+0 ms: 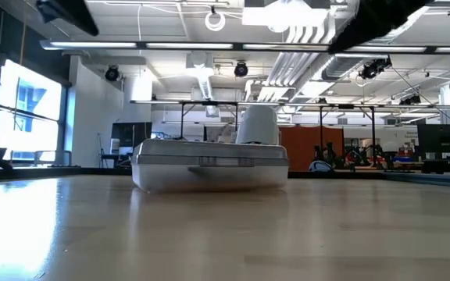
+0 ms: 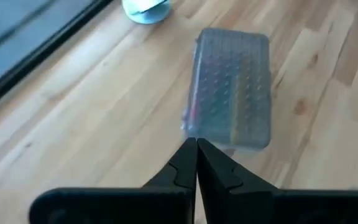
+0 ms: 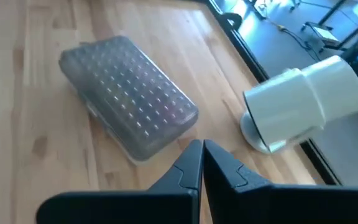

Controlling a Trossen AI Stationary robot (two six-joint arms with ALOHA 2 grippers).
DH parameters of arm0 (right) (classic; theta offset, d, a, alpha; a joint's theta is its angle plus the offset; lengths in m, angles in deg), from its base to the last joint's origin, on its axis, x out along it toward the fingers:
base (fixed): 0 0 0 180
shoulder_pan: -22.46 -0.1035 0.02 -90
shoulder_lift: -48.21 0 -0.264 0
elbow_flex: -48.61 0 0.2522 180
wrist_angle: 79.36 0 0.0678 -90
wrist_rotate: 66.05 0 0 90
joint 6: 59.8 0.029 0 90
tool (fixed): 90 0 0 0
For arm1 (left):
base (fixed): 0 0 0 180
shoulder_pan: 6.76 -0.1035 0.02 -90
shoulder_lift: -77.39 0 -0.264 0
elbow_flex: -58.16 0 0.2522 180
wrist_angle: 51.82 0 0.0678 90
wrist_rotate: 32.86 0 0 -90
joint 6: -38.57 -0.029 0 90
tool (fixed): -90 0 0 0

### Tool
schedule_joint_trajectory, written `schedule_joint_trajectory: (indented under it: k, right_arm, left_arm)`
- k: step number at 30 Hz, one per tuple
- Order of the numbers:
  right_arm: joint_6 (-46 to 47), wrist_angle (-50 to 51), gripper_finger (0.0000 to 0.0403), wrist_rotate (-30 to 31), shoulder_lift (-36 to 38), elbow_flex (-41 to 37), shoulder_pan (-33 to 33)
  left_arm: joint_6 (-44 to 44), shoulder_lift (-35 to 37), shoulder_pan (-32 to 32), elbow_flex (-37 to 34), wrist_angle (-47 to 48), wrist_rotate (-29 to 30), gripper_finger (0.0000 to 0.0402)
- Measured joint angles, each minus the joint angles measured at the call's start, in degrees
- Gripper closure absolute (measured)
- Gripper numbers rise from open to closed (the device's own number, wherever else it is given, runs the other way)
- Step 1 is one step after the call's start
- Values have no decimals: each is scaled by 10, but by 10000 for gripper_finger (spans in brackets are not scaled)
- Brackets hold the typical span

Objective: Pick & place school supplies into a supply box
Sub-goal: Return to Home Position

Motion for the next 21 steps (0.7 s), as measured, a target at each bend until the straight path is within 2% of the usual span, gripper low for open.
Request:
schedule_joint_trajectory:
  k: [5, 9, 11, 13, 16, 19, 21]
  right_arm:
    - [12, -72, 403, -15, 88, -95, -8]
    - [-28, -202, 403, -51, 159, -199, -10]
    - [-57, -305, 403, -67, 193, -253, -10]
    - [-93, -418, 403, -81, 219, -308, -8]
    - [-140, -572, 403, -101, 250, -377, -4]
    - [-158, -670, 403, -101, 277, -432, -1]
    - [-152, -709, 403, -94, 294, -462, 0]
  left_arm:
    - [62, 89, 75, -83, 17, 39, 357]
    - [60, 170, 123, -186, -56, 68, 372]
    - [26, 205, 142, -245, -114, 87, 376]
    - [-35, 242, 156, -304, -195, 109, 373]
    - [-144, 295, 165, -376, -309, 112, 360]
    - [-228, 348, 163, -417, -382, 88, 349]
    - [-265, 382, 163, -421, -397, 81, 349]
